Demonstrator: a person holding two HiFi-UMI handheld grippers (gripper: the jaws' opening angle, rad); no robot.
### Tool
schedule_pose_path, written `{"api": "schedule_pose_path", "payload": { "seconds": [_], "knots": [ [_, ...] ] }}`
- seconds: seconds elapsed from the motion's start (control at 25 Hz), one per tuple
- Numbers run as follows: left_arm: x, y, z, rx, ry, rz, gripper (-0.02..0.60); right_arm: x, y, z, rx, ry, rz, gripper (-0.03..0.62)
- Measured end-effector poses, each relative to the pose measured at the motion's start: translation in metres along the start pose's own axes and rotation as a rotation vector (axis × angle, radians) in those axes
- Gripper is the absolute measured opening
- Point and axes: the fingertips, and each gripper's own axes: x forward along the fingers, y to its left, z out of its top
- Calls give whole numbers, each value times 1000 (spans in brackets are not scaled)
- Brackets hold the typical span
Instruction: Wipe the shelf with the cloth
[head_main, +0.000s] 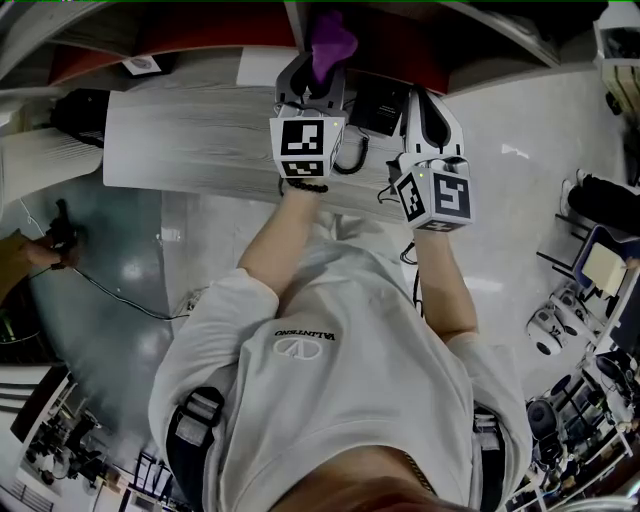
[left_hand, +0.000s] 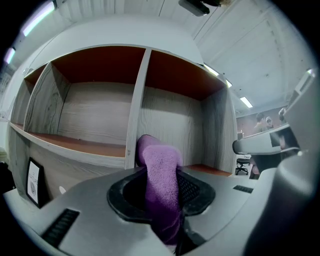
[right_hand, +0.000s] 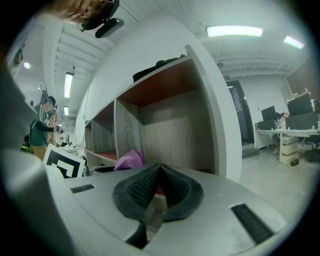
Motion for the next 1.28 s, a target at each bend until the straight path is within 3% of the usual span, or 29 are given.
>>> {"api": "schedule_pose_path", "payload": {
  "seconds": [0.44,0.96,1.12,1.28],
  "knots": [
    [2,-1,-19,17,27,0,103,-6,-6,-7,6,9,-14,1],
    [1,-2,-21,26,0,-20,103,-14,-12,-4,4,-1,-34,2],
    [-3,-5,-15,22,-41,-75,103,-20,-15,2,-3,-14,-42,1],
    [-18,-19,7,89,-122,-167,103,-33,-24,10,-19,-29,-57,2]
  ]
}}
